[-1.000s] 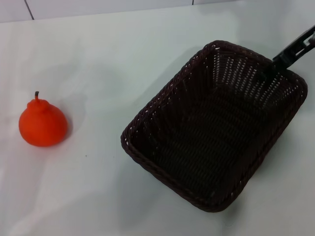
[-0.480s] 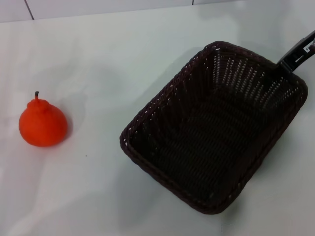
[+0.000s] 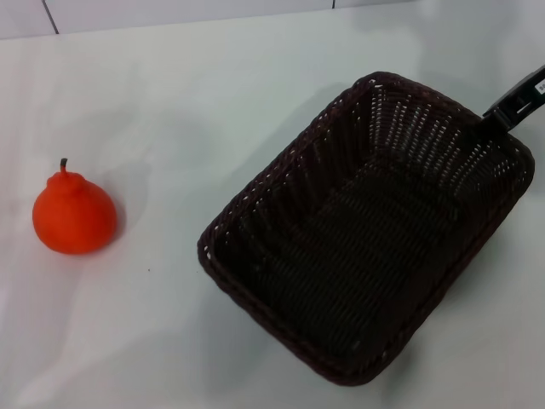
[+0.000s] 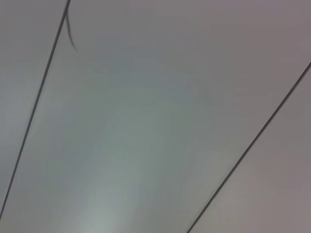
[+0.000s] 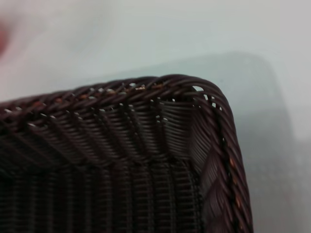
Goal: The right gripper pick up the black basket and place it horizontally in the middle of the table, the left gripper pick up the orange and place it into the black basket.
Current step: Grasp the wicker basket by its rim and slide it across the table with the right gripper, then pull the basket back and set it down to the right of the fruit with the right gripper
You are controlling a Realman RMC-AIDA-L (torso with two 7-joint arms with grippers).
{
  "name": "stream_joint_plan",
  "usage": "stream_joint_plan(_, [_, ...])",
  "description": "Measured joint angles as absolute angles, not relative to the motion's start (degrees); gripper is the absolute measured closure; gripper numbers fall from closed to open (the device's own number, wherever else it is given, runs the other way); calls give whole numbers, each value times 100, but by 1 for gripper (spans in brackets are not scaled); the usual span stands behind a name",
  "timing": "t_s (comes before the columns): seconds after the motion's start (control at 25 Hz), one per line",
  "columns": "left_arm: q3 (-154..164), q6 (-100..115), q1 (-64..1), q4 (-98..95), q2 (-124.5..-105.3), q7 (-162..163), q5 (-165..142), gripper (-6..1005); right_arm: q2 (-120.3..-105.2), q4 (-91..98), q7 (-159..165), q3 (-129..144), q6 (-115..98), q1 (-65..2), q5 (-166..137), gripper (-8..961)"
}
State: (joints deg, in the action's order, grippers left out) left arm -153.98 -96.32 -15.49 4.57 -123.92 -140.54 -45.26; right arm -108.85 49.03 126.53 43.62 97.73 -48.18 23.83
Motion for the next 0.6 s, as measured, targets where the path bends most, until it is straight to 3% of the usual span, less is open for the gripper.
stream_joint_plan(0.16, [-15391, -9645, -1557, 457, -12392, -14053, -4526, 94, -10808, 4778, 12558, 3916, 10036, -4766, 2522, 746])
stream_joint_plan(0.44, [-15345, -9641, -1578, 493, -12396, -14061, -4553, 93, -10500, 3983, 12609, 3218, 10126, -4414, 3509, 749])
stream_joint_plan(0.6, [-15346, -9634, -1570, 607, -12393, -14058, -4555, 93, -10455, 3627, 12617, 2999, 10077, -4239, 3931, 749])
